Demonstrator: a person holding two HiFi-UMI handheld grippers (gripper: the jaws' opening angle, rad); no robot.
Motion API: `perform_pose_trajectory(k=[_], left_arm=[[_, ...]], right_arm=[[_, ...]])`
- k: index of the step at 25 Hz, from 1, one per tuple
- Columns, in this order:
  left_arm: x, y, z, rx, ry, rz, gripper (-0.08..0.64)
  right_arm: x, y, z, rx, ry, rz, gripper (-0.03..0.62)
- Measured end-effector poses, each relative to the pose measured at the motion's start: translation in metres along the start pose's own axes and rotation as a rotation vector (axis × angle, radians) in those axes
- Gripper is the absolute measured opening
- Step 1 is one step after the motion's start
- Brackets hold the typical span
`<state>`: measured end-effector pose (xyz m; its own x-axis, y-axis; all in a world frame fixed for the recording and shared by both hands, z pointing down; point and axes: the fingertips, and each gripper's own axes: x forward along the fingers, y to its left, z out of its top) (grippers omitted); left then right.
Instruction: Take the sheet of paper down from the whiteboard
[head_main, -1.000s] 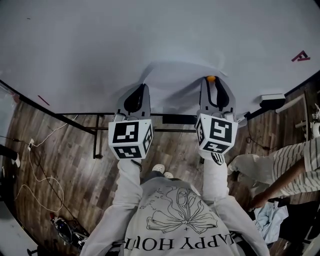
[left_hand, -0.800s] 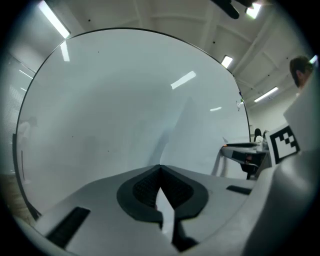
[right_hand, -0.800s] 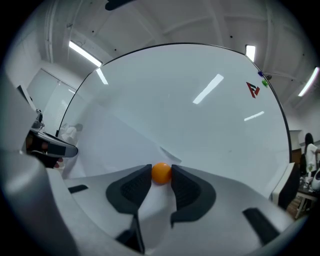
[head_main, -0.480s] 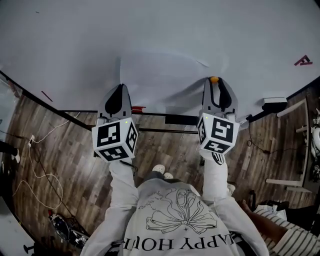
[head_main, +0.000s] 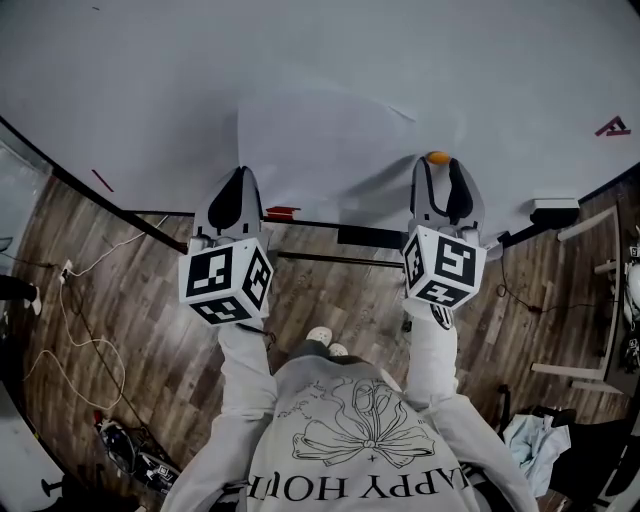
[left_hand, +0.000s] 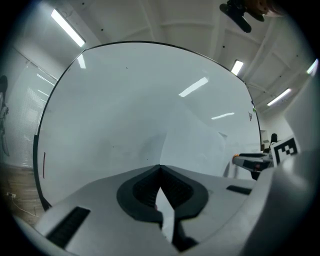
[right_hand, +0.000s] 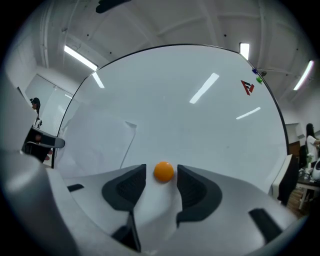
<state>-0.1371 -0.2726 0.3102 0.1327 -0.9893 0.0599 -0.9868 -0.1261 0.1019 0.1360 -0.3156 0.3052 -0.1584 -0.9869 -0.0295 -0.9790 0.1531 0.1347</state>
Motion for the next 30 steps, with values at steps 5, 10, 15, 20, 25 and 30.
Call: perform_pose_trajectory(k=[5, 10, 15, 20, 25, 30], left_arm=[[-0.007, -0.010, 0.004, 0.022, -0.012, 0.006, 0.003], [-0.017, -0.015, 0.007, 0.063, -0.026, 0.045, 0.003], [-0.028, -0.015, 0.008, 0.058, -0.032, 0.064, 0.003], [-0.045, -0.013, 0.013, 0.043, -0.052, 0.084, 0.003], [-0.058, -0.016, 0.020, 0.041, -0.073, 0.099, 0.003], [-0.067, -0.018, 0.022, 0.044, -0.079, 0.114, 0.003]], right_arm=[[-0.013, 0.000, 0.009, 0.021, -0.023, -0.012, 0.175], [-0.025, 0.007, 0.015, 0.050, -0.040, -0.008, 0.089], [-0.034, 0.014, 0.017, 0.051, -0.045, 0.007, 0.049], [-0.043, 0.014, 0.020, 0.061, -0.051, 0.016, 0.027], [-0.048, 0.013, 0.022, 0.070, -0.057, 0.026, 0.015], [-0.054, 0.018, 0.023, 0.071, -0.052, 0.042, 0.006]])
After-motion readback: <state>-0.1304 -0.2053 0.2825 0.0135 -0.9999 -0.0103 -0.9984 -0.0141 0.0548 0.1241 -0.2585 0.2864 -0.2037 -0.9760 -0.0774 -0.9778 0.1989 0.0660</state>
